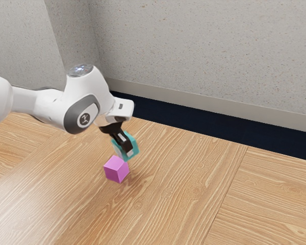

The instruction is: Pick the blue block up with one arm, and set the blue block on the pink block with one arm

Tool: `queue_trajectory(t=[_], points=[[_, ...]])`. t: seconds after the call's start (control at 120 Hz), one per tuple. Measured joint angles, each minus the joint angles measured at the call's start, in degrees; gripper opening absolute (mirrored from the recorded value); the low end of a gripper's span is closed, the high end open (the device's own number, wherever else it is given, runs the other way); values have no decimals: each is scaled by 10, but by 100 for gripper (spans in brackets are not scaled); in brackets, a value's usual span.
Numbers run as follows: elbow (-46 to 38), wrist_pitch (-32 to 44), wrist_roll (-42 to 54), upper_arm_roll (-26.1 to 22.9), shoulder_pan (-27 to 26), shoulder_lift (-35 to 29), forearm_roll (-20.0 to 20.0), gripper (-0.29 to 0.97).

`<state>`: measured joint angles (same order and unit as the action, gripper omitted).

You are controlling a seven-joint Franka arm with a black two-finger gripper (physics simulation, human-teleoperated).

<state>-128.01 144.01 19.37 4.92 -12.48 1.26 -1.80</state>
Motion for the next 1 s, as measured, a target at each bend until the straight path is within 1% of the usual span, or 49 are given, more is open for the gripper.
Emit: queue_trajectory(t=[0.083,0.192,0.35,0.425,0.492,0.567,0.617,0.758,0.817,1.0], points=[[-4,-2,-28,-3,33,1,1,38],[-41,-4,-62,-40,132,-20,1,38],[-55,-5,-105,-49,237,-30,2,38],[-55,-6,-122,-85,301,-29,4,38],[-51,-4,-135,-99,325,-12,7,38],[-45,0,-148,-102,334,8,10,38],[-40,2,-156,-103,327,16,12,38],[-36,11,-175,-110,253,24,13,38],[-36,14,-182,-111,235,26,14,38],[-5,21,-201,-117,245,54,14,38]])
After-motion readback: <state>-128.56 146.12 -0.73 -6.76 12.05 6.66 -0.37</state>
